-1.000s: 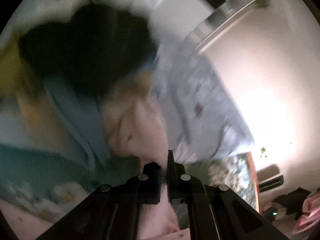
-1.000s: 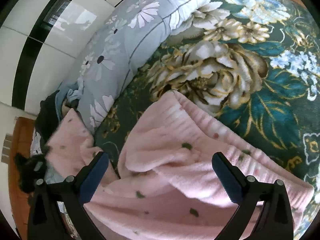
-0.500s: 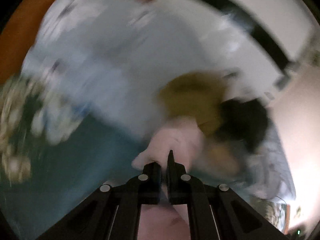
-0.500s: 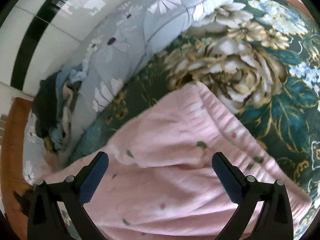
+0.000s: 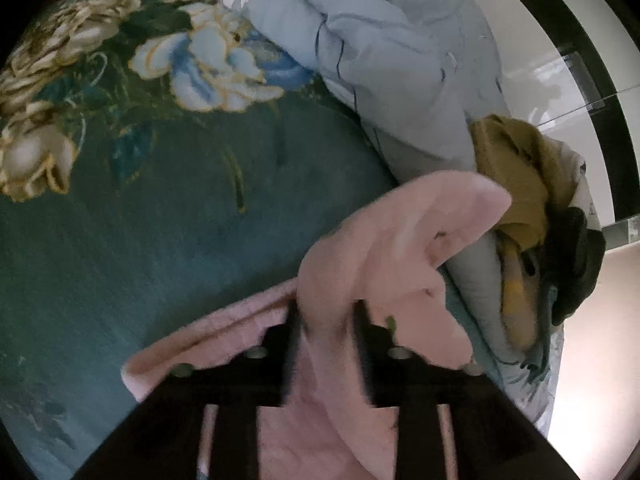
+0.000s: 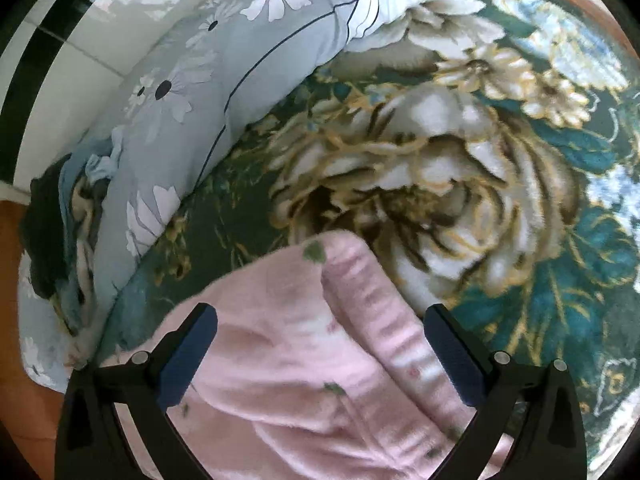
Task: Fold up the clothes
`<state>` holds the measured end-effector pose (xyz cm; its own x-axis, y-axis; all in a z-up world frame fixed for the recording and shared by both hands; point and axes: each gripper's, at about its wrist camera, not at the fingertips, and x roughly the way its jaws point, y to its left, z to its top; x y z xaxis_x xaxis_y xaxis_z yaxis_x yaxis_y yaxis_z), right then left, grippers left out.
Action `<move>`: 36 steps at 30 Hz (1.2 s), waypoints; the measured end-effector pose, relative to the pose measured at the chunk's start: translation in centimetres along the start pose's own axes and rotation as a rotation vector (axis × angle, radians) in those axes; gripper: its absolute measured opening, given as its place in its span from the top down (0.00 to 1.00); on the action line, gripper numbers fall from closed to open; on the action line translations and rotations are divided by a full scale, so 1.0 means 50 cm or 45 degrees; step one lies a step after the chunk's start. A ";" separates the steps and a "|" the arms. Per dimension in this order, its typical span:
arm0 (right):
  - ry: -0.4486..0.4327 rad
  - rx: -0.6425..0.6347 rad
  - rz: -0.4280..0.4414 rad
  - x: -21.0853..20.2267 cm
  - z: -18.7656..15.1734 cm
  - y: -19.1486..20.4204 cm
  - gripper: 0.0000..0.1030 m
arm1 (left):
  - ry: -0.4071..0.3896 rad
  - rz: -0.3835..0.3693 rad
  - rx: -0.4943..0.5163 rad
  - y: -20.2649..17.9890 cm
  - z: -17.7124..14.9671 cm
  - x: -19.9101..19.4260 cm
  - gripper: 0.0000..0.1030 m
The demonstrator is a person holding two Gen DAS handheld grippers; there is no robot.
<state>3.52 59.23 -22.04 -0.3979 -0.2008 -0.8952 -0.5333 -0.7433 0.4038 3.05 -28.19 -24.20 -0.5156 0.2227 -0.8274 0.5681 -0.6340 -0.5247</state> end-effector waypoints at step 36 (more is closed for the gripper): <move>-0.281 0.073 -0.133 -0.079 0.264 0.064 0.93 | 0.051 -0.021 0.077 -0.086 0.097 0.121 0.44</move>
<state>-6.46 66.07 -14.73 -0.4886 0.0241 -0.8722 -0.6189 -0.7142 0.3269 -5.61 -27.70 -25.96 -0.4978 0.2618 -0.8268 0.5193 -0.6736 -0.5259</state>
